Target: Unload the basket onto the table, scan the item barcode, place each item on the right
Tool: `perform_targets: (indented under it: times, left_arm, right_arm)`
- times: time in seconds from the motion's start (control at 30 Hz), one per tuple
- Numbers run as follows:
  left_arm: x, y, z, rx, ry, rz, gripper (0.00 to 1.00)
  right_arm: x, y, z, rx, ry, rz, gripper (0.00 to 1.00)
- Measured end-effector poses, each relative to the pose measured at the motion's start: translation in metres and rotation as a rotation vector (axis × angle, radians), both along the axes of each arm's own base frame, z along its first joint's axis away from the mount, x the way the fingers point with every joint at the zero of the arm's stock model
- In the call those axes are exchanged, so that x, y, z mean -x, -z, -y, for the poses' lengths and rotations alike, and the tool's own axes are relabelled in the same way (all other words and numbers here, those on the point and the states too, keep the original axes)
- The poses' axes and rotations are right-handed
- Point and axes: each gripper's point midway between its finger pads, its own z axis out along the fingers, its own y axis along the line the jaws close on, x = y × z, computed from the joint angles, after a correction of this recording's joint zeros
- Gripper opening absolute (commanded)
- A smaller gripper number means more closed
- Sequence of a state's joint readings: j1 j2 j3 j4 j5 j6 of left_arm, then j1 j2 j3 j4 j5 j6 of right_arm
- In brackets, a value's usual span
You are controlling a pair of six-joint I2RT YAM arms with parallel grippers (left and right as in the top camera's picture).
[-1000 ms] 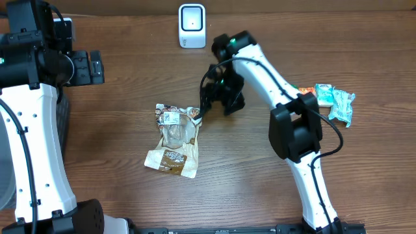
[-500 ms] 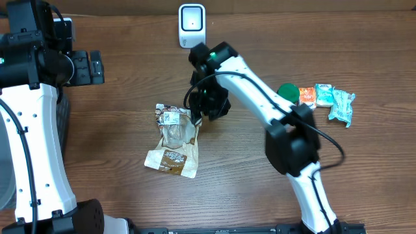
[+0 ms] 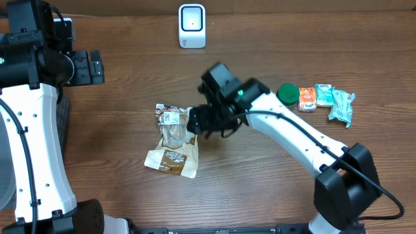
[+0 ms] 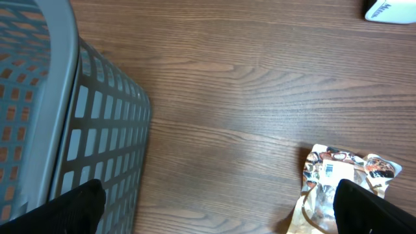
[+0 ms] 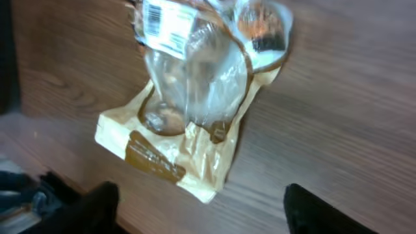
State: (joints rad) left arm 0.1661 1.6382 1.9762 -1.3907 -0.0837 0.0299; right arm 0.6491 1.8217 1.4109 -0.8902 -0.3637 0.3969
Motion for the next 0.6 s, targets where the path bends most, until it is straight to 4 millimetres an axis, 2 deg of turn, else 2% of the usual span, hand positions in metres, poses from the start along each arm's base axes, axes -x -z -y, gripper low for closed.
perform_targets:
  times: [0.03,0.13,0.23,0.37,0.47,0.53,0.6]
  left_arm:
    - [0.0,0.0,0.0,0.0,0.0,0.0,1.0]
    - [0.0,0.0,0.0,0.0,0.0,0.0,0.99]
    - [0.0,0.0,0.0,0.0,0.0,0.0,1.0]
    - [0.0,0.0,0.0,0.0,0.0,0.0,1.0]
    - [0.0,0.0,0.0,0.0,0.0,0.0,0.99]
    - [0.0,0.0,0.0,0.0,0.0,0.0,0.99]
    - [0.0,0.0,0.0,0.0,0.0,0.0,0.99]
  right_arm:
    - [0.004,0.016,0.003,-0.025,0.019,-0.04,0.9]
    - [0.007,0.031,0.009,-0.051,0.061,-0.087,0.94]
    - [0.004,0.039,0.011,-0.079,0.109,-0.118,0.95]
    - [-0.006,0.045,0.002,-0.123,0.139,-0.128,0.94]
    - [-0.008,0.056,-0.007,-0.159,0.141,-0.161,0.87]
    - [-0.006,0.068,-0.011,-0.164,0.156,-0.203,0.78]
    - [-0.004,0.08,-0.014,-0.156,0.179,-0.245,0.76]
